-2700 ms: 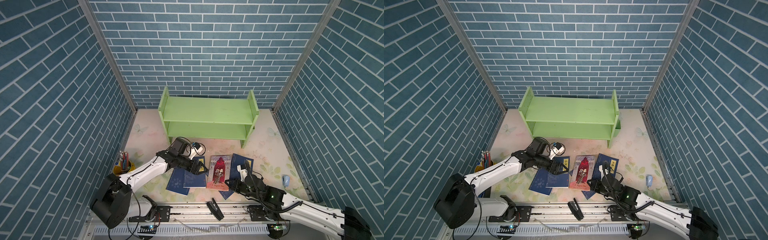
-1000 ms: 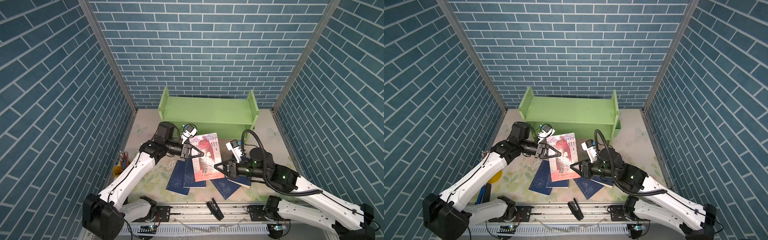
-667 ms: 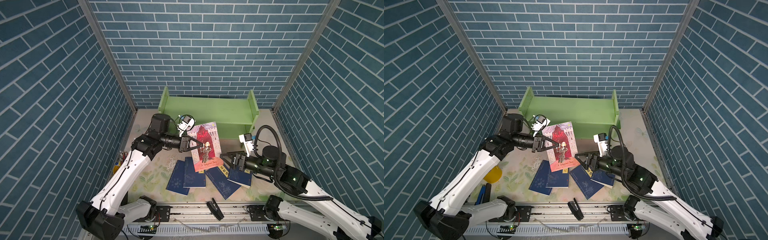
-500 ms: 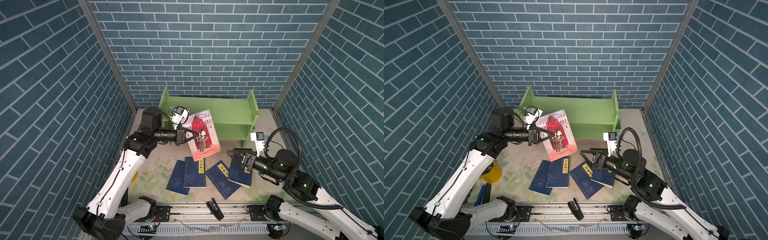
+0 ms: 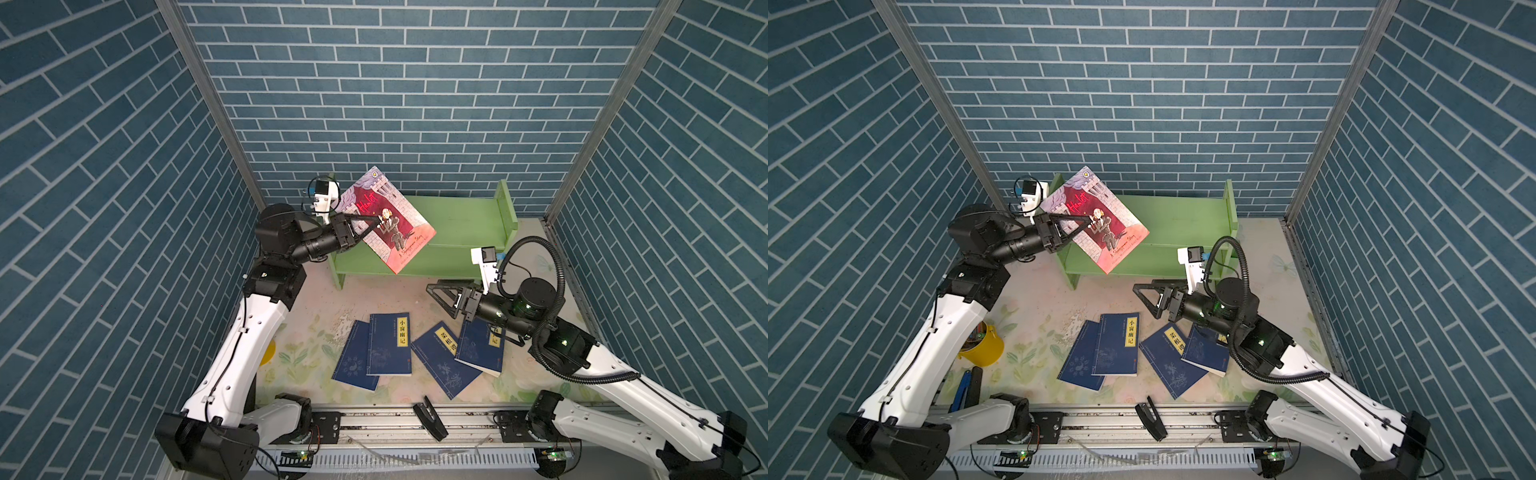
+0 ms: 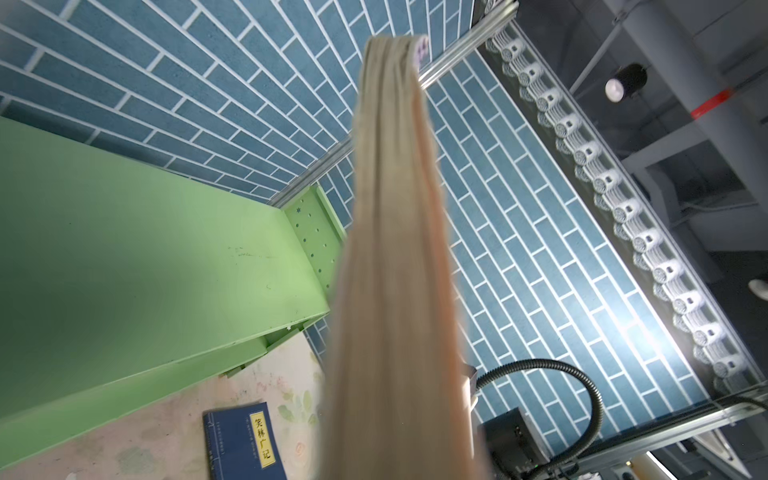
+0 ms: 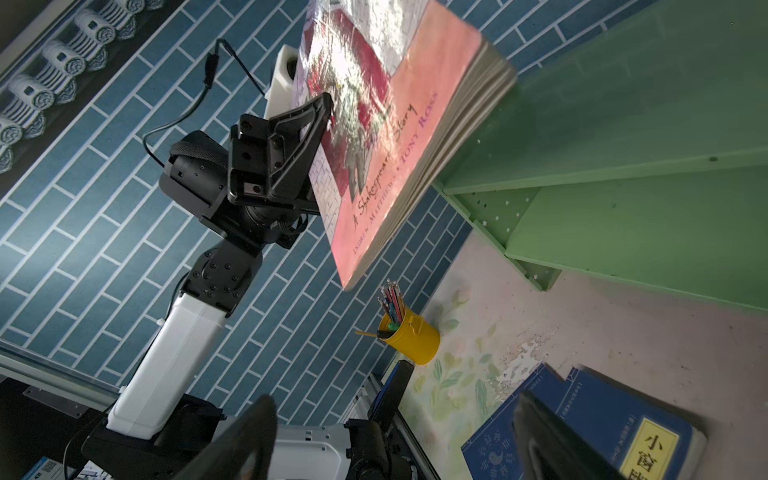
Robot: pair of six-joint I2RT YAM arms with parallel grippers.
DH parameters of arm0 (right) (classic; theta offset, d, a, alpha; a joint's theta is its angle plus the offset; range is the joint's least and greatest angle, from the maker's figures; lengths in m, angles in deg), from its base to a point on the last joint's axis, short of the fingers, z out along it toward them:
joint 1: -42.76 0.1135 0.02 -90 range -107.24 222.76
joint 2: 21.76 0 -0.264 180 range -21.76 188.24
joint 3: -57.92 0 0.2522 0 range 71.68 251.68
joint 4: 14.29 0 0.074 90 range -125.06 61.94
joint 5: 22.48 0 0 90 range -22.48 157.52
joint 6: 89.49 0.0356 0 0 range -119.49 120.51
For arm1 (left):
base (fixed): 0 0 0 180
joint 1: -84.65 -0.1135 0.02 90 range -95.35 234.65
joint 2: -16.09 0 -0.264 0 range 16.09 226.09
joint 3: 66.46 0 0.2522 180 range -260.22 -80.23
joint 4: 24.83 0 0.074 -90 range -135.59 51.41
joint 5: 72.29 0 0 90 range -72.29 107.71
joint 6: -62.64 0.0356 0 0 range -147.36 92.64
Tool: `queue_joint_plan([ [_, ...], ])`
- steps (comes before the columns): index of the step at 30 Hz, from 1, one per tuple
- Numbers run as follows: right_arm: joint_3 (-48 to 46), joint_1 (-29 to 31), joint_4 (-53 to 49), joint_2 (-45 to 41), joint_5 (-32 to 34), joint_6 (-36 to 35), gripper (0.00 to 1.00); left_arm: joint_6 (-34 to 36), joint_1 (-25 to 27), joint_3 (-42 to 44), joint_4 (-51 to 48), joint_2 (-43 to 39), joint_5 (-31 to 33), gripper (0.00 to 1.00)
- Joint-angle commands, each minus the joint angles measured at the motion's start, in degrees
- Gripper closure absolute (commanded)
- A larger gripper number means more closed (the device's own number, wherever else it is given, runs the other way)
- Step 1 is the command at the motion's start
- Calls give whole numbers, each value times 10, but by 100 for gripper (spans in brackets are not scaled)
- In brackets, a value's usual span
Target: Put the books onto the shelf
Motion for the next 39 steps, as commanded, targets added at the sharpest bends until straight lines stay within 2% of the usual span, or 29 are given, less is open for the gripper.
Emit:
queue_joint_plan([
  [1,-1,-1,119,24,-22,21,11,-87,-3,14,108,1,-4,100],
  [4,-3,-1,191,57,-36,36,11,-90,-3,29,112,-2,0,100],
  [8,9,-2,221,96,-45,42,13,-127,-3,46,157,-2,0,100],
  [13,19,-1,275,137,-56,58,15,-129,-3,60,165,-5,5,100],
  [25,59,0,320,201,-47,62,29,-148,1,87,191,-8,11,100],
  [31,71,-2,351,229,-45,70,50,-181,6,115,264,-10,14,100],
  [37,79,-6,364,252,-47,83,67,-185,11,125,269,-14,13,100],
  [39,81,-8,369,256,-49,86,82,-184,12,127,268,-15,14,100],
])
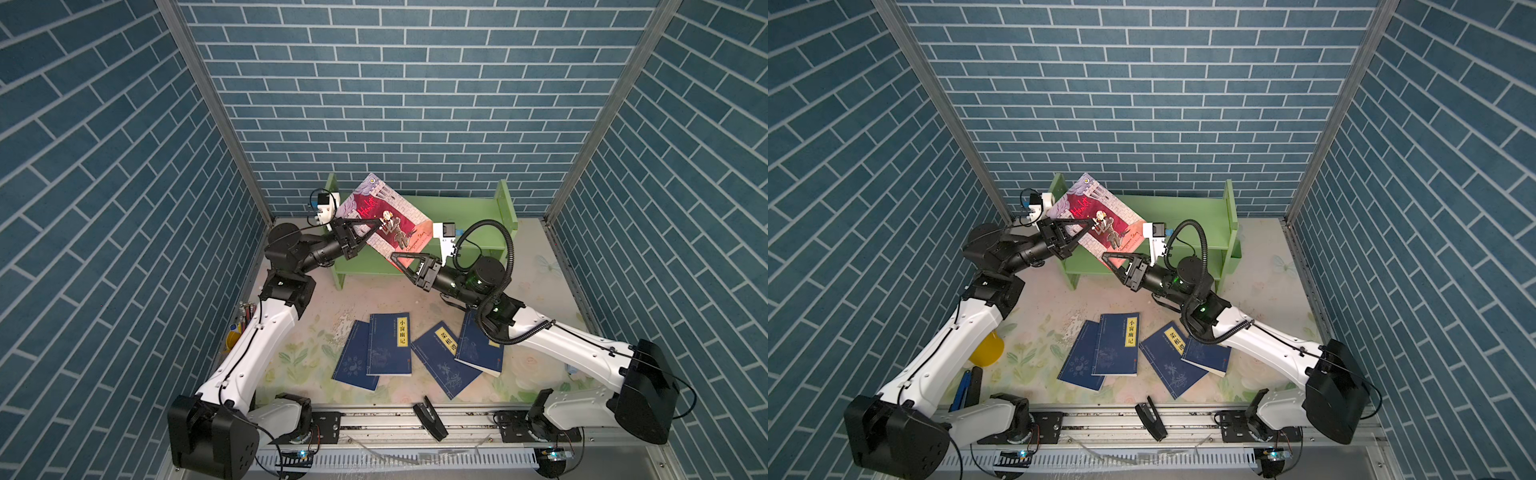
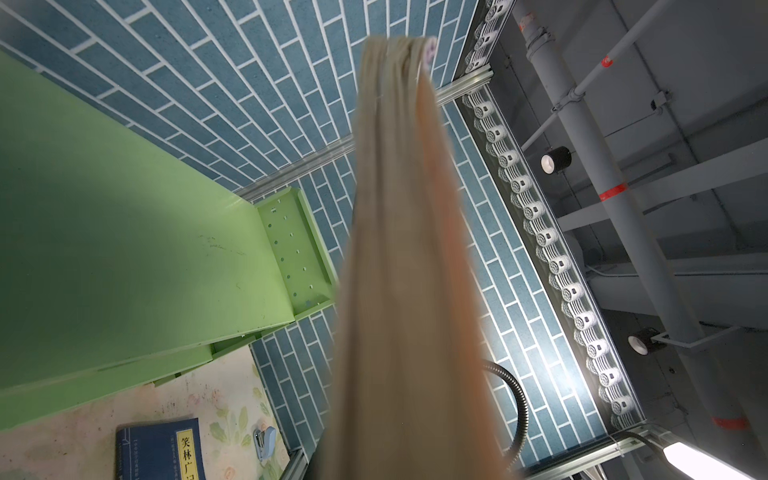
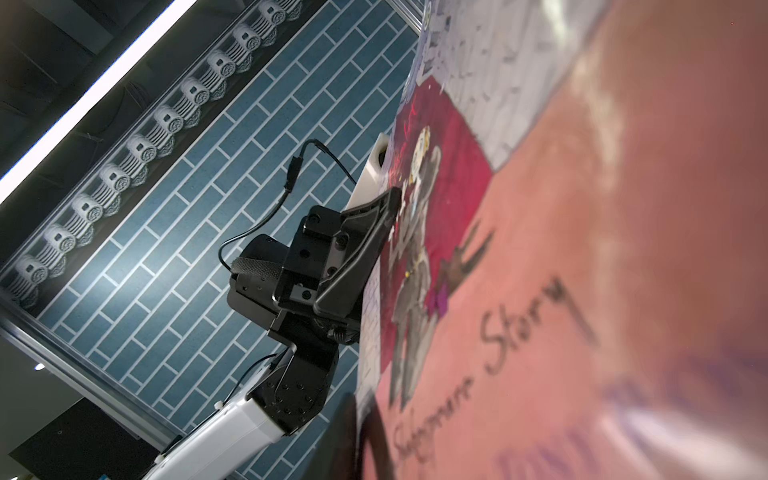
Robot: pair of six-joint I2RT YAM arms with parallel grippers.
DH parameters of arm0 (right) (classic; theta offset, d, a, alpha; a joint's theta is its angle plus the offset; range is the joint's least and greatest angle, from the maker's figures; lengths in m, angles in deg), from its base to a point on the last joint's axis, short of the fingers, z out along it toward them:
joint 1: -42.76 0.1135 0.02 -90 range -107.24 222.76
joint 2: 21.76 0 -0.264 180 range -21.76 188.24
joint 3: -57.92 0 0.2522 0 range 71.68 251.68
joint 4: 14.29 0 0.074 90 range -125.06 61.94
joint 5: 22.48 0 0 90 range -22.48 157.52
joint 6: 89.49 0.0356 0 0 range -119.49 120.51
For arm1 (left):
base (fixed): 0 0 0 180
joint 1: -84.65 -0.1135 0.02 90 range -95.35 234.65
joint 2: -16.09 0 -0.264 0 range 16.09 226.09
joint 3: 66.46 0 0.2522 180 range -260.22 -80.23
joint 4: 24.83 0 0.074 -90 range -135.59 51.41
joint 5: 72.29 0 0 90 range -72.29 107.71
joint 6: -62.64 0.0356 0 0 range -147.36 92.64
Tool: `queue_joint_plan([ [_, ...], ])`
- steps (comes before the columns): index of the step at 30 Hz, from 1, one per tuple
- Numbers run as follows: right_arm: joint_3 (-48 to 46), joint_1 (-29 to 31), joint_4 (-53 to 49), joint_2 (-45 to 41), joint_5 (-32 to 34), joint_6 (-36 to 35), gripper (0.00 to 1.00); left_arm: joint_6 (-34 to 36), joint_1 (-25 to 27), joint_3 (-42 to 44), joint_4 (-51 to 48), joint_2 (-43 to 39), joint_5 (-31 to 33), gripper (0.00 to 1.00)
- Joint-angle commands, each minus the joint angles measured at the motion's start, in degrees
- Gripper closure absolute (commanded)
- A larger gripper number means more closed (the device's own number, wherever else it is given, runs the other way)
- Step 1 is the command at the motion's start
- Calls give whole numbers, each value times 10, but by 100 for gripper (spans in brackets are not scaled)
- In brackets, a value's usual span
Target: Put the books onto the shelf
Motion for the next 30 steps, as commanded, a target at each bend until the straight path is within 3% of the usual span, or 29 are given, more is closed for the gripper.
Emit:
queue_joint_plan([
  [1,24,-5,34,6,-3,10,86,-4,5,5,37,-17,-1,100],
  [6,23,-10,38,8,-6,16,100,13,8,7,19,-19,-4,100],
  [10,22,-14,32,3,-14,19,100,63,8,2,-40,-24,-8,94],
  [15,12,-25,9,-14,-29,17,100,111,7,-12,-82,-28,-25,52],
  [19,4,-34,-32,-40,-52,8,100,224,6,-56,-223,-38,-35,35],
  [23,0,-38,-108,-79,-66,-27,100,304,-1,-79,-327,-48,-28,30],
  [30,-3,-43,-185,-128,-97,-64,100,305,-19,-54,-335,-63,-57,29],
])
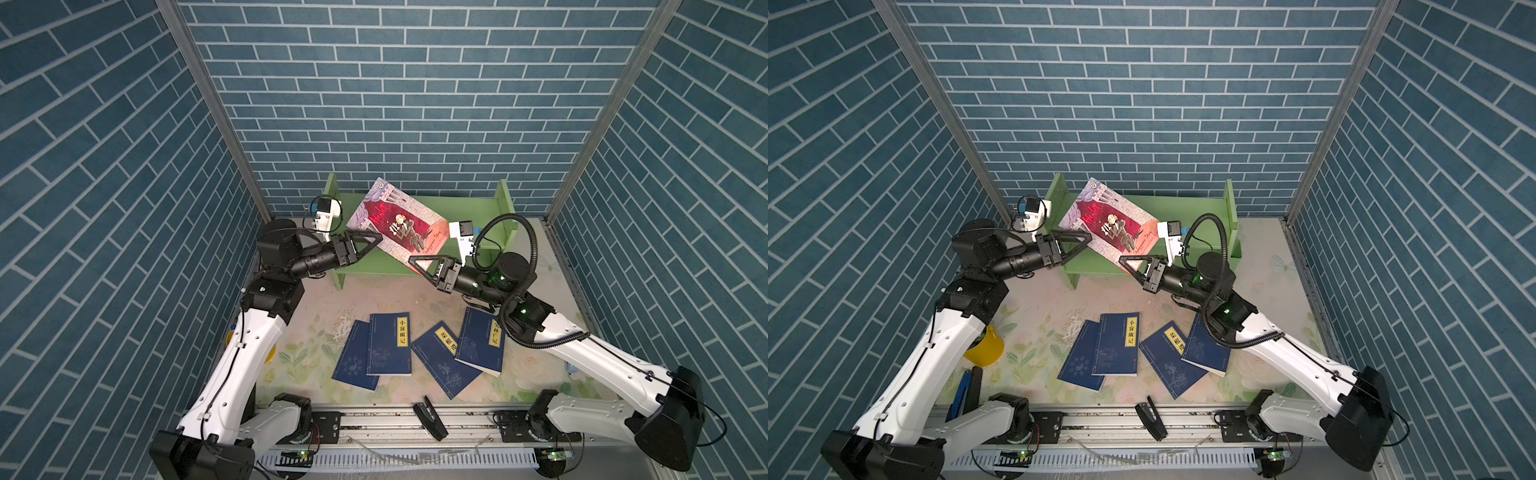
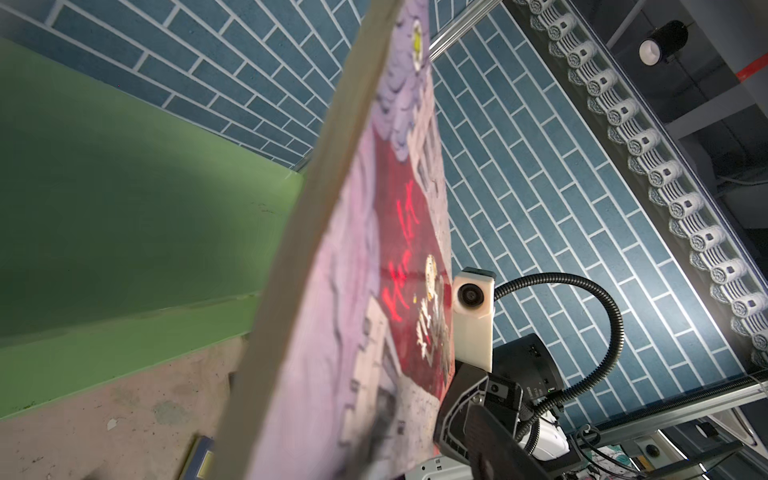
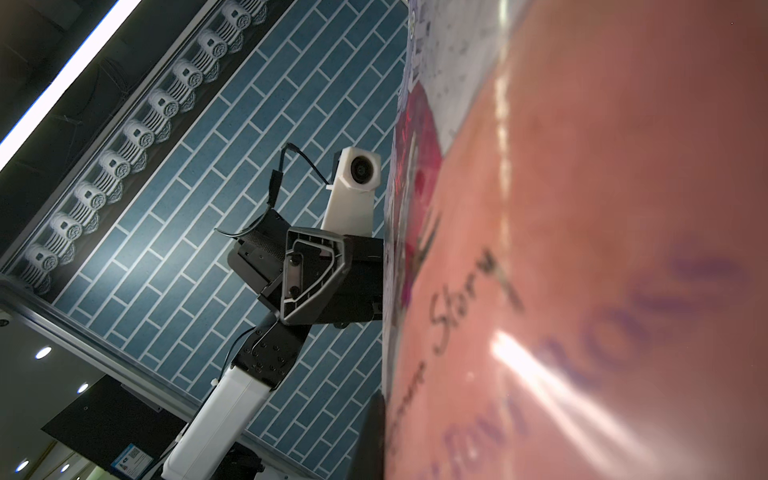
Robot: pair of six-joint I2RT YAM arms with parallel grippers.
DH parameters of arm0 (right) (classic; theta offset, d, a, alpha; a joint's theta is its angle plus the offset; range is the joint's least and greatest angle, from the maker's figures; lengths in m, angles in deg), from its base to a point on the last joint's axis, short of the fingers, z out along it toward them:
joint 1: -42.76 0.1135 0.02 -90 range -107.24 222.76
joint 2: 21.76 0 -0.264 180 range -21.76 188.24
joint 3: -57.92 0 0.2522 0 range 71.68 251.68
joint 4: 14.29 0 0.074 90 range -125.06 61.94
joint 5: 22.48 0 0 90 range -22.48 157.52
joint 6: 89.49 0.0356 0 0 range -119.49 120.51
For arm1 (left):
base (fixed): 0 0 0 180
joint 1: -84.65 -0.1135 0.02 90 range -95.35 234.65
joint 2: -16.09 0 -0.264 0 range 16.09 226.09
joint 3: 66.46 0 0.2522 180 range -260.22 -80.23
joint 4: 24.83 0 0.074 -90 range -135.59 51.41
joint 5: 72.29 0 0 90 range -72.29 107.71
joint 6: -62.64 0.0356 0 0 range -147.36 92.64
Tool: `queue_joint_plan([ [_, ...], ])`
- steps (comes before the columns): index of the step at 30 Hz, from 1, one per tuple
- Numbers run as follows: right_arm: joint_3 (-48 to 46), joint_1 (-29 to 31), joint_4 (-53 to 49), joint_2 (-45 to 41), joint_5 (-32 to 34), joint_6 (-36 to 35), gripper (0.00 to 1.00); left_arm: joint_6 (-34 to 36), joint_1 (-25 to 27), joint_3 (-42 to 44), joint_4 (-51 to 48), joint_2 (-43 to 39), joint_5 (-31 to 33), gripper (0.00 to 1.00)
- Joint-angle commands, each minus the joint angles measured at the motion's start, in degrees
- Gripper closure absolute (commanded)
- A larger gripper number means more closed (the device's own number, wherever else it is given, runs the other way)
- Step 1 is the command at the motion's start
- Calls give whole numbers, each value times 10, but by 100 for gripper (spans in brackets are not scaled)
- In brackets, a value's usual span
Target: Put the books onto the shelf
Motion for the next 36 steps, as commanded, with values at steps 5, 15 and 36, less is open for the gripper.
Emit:
queue_joint_plan([
  [5,-13,-7,-62,-44,-53,-53,100,-4,-41,26,7,-22,-71,29],
  [15,-16,-26,-141,-70,-125,-83,100,0,-61,54,27,-37,-202,23],
  [36,-59,-47,-83,-34,-203,-49,74,145,-61,112,-131,-51,-167,100],
])
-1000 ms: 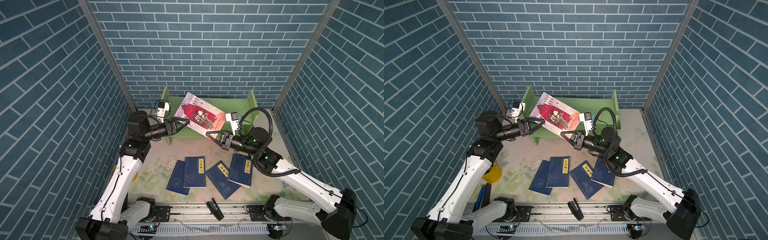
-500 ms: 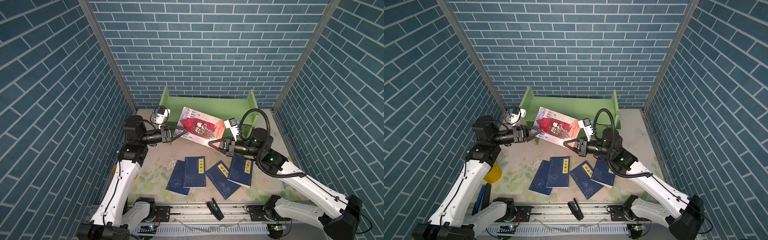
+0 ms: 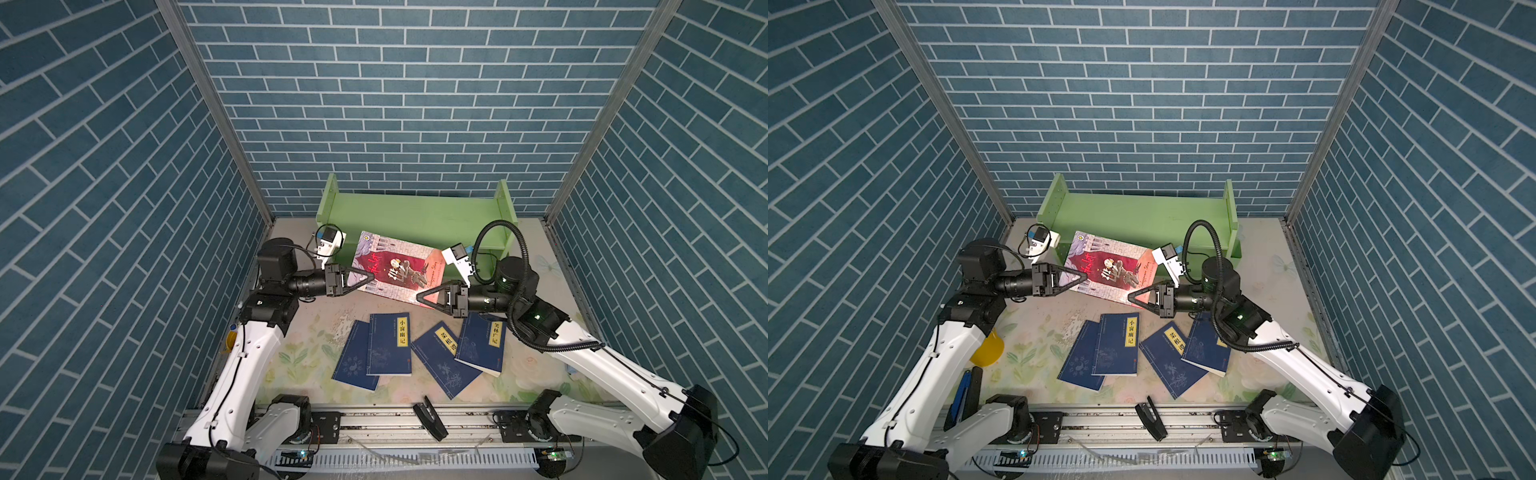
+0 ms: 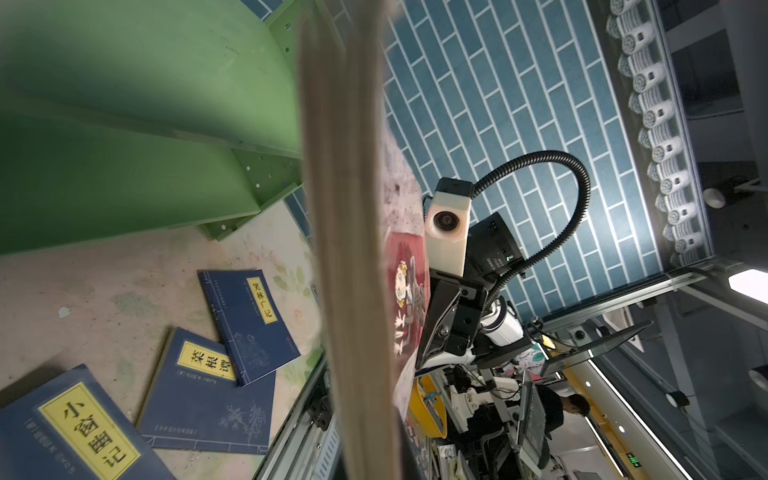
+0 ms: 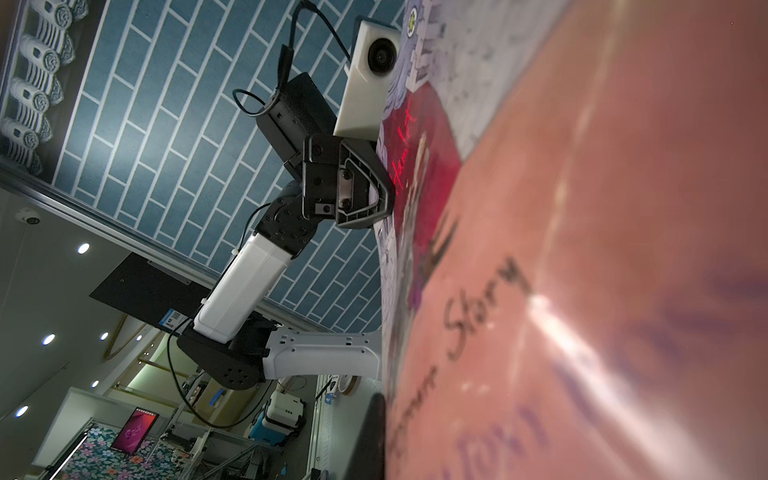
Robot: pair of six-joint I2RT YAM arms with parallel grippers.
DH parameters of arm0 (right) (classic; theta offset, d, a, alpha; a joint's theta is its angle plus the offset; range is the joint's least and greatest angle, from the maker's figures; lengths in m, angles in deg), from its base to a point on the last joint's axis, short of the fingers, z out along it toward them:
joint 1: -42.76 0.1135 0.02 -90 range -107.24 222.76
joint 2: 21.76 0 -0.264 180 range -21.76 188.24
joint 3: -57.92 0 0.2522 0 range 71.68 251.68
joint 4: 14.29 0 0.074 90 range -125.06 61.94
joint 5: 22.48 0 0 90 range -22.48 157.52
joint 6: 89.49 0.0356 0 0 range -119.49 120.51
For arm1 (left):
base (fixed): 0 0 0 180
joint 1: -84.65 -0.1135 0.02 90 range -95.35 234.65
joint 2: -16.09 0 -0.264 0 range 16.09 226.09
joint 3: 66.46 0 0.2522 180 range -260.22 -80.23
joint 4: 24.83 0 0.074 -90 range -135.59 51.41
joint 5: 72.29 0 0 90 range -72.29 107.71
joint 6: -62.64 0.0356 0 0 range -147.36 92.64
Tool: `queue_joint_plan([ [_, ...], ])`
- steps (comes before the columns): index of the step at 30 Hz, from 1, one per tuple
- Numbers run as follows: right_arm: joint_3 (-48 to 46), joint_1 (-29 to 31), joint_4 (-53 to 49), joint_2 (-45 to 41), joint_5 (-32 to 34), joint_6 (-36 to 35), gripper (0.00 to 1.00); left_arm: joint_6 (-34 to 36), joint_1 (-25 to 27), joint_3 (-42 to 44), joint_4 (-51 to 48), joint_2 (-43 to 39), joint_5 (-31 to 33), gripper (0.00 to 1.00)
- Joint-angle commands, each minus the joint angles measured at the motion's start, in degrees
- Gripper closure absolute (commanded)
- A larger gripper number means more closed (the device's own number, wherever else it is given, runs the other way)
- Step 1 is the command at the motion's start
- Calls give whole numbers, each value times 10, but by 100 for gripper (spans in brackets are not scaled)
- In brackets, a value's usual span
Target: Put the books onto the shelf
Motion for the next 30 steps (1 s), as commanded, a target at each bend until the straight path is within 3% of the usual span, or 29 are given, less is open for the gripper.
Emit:
queue_joint_plan([
  [1,-17,-3,70,6,7,11,65,72,-2,8,-75,-12,44,100],
  [3,-38,-3,106,4,35,28,56,88,-3,16,-95,-17,67,100],
  [8,-106,-2,234,2,87,78,54,78,-3,48,-74,-37,98,100],
  [16,-184,-2,408,34,142,140,68,20,-3,97,1,-41,119,100],
  [22,-206,3,478,79,158,165,70,-40,-4,138,90,-36,118,100],
  [30,-245,6,587,137,192,199,72,-29,-5,145,107,-24,104,100],
])
